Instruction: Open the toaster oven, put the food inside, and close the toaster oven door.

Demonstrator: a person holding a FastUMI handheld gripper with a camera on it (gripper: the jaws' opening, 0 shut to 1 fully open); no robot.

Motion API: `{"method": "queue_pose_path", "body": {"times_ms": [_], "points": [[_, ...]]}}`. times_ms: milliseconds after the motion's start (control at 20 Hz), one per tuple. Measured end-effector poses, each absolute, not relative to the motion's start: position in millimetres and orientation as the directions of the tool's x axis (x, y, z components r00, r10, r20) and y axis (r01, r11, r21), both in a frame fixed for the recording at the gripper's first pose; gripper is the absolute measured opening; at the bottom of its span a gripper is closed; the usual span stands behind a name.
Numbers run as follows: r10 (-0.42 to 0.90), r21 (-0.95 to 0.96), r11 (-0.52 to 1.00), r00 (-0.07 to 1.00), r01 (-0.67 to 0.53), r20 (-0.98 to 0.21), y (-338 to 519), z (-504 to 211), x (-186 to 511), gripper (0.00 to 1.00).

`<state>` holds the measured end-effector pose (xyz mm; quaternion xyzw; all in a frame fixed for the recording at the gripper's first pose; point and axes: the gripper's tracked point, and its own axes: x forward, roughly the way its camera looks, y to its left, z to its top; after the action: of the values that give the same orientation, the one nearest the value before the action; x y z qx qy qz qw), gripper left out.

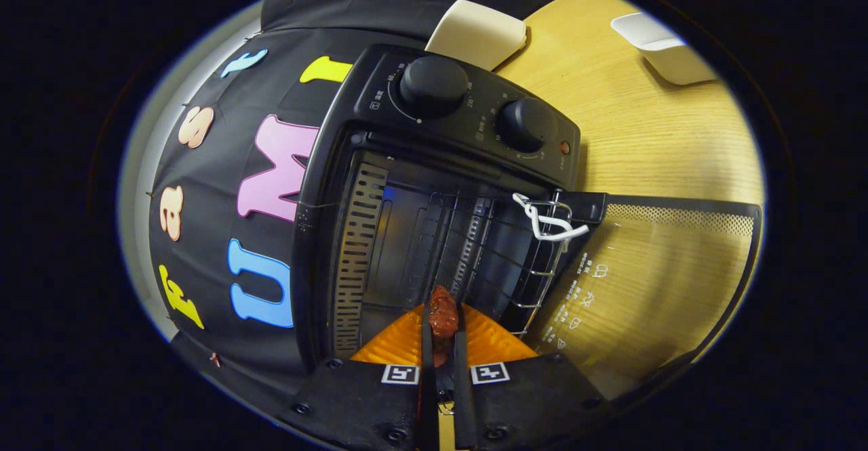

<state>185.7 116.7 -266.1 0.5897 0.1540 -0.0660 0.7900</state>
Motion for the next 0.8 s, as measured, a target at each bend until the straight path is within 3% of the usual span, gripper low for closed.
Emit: {"method": "queue_pose_path", "body": {"times_ms": [100,300,400,450,550,800], "points": [[0.063,0.876,0.388,0.941,0.285,-0.334,112.3,-264.9,183.4,0.17],[0.087,0.848,0.475,0.946,0.236,-0.312,110.9,-249.9,174.7,0.47],[0.117,0.834,0.513,0.946,0.202,-0.301,119.0,-240.7,169.6,0.70],[0.122,0.811,0.550,0.941,0.200,-0.315,120.9,-241.4,165.9,0.89],[0.138,0.771,0.606,0.929,0.195,-0.343,124.9,-245.9,157.9,0.97],[0.108,0.650,0.726,0.896,0.225,-0.431,101.4,-260.6,145.9,0.98]]}}
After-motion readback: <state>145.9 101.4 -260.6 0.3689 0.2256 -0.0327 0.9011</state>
